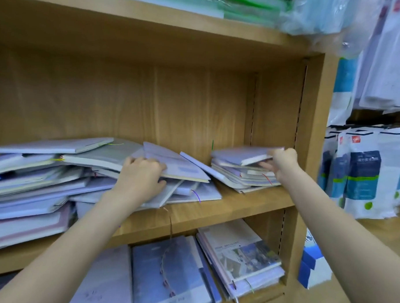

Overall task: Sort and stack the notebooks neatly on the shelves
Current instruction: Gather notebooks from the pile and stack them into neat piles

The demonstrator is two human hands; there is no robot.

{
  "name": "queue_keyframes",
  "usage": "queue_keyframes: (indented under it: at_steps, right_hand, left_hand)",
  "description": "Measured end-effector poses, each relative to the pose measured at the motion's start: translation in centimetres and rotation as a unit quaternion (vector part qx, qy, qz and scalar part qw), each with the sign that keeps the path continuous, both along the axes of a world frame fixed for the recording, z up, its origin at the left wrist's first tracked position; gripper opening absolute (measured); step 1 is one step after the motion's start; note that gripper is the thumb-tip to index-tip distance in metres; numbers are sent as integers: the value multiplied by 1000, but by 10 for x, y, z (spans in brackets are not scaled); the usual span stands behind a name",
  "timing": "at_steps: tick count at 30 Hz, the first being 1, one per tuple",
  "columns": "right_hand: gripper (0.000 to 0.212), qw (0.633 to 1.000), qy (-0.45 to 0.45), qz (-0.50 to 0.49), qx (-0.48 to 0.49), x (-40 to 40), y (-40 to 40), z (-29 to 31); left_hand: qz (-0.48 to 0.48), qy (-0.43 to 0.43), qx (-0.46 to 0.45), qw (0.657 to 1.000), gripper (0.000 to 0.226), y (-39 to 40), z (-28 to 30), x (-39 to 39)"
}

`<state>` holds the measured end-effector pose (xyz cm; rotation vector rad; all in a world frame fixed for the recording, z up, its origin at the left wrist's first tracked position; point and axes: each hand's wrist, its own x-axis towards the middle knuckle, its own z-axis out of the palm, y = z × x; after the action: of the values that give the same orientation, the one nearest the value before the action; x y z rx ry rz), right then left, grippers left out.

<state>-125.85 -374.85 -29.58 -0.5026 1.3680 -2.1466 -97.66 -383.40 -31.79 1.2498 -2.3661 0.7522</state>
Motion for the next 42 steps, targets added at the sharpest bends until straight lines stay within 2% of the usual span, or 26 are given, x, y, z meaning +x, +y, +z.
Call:
queue_keyframes:
  at_steps: [2, 5, 8, 10, 12, 13, 14, 16, 17, 18, 21, 22, 23, 25, 26, 27, 28, 30, 33, 34, 36, 37, 38, 39, 41, 42]
  right_hand:
    - [49, 998, 17, 25, 59, -5, 3, -14]
    - [62, 991, 76, -26, 106, -12, 5, -27]
    - [55, 939, 264, -153, 162, -2, 9, -38]
    - [49, 894, 406, -131, 134, 15, 12, -41]
    - [56, 831, 544, -3, 115, 34, 10, -43]
    - [64, 787, 601, 59, 127, 43, 8, -45]
    - [71, 732, 661, 79, 147, 52, 4, -47]
    - [77, 604, 785, -3, 142, 66, -9, -52]
    - [77, 560, 818, -49, 117, 76, -16, -53]
    - [75, 543, 831, -60, 107, 85, -22, -52]
    - [52, 547, 827, 21, 130, 107, -42, -50]
    - [42, 553, 823, 11, 129, 111, -47, -49]
    - [36, 577, 809, -26, 111, 111, -50, -47]
    - [29, 691, 715, -102, 10, 106, -48, -38]
    - [24, 743, 655, -134, -43, 101, -45, -32]
    - [20, 777, 602, -161, -90, 96, -41, -23]
    - [17, 793, 566, -186, -130, 89, -36, -14]
    - [20, 788, 551, -230, -151, 77, -27, 1]
    - [29, 718, 632, -284, -69, 57, -26, 4]
    - [33, 691, 674, -260, 5, 46, -30, 2]
    - [33, 620, 739, -139, 225, 29, -41, -10]
    - [28, 585, 751, -85, 295, 24, -44, -17]
    - [24, 567, 757, -64, 319, 21, -45, -22]
    - [22, 576, 756, -65, 305, 21, -45, -25]
    - [30, 636, 745, -50, 194, 35, -39, -27]
    - [38, 657, 740, -2, 144, 49, -33, -26]
  left_hand:
    - [5, 9, -19, 1000, 36, 0, -3, -1]
    - [12, 26, -23, 999, 34, 0, -5, -8]
    - [9, 43, -19, 999, 36, -1, -7, -12]
    - [-26, 103, -23, 994, 40, -2, -8, -9]
    - [-83, 175, -19, 981, 45, -2, -8, -6]
    - [-109, 189, -28, 976, 46, -3, -9, -4]
    - [-122, 189, -54, 973, 46, -4, -12, 0]
    - [-112, 170, -104, 974, 50, -5, -16, 12]
    - [-98, 158, -108, 977, 53, -4, -17, 21]
    - [-87, 152, -106, 979, 56, -3, -17, 30]
    - [-66, 129, -70, 987, 68, -3, -14, 58]
    - [-65, 113, -41, 991, 72, -2, -11, 66]
    - [-68, 97, -9, 993, 74, -1, -7, 73]
    - [-69, 63, 18, 995, 71, -4, -2, 82]
    - [-70, 42, 3, 997, 70, -6, -2, 85]
    - [-68, 20, -17, 997, 72, -8, -3, 86]
    - [-65, 8, -52, 996, 74, -10, -5, 86]
    - [-70, 20, -108, 991, 69, -13, -10, 81]
    - [-89, 65, -121, 987, 53, -18, -8, 74]
    - [-94, 93, -109, 985, 48, -20, -4, 74]
    - [-87, 176, -88, 977, 33, -19, 6, 71]
    - [-78, 215, -87, 970, 26, -20, 12, 69]
    - [-75, 244, -99, 962, 23, -22, 17, 68]
    - [-74, 260, -109, 957, 23, -24, 21, 65]
    - [-71, 275, -111, 952, 24, -28, 25, 61]
    - [-68, 277, -106, 953, 25, -29, 25, 59]
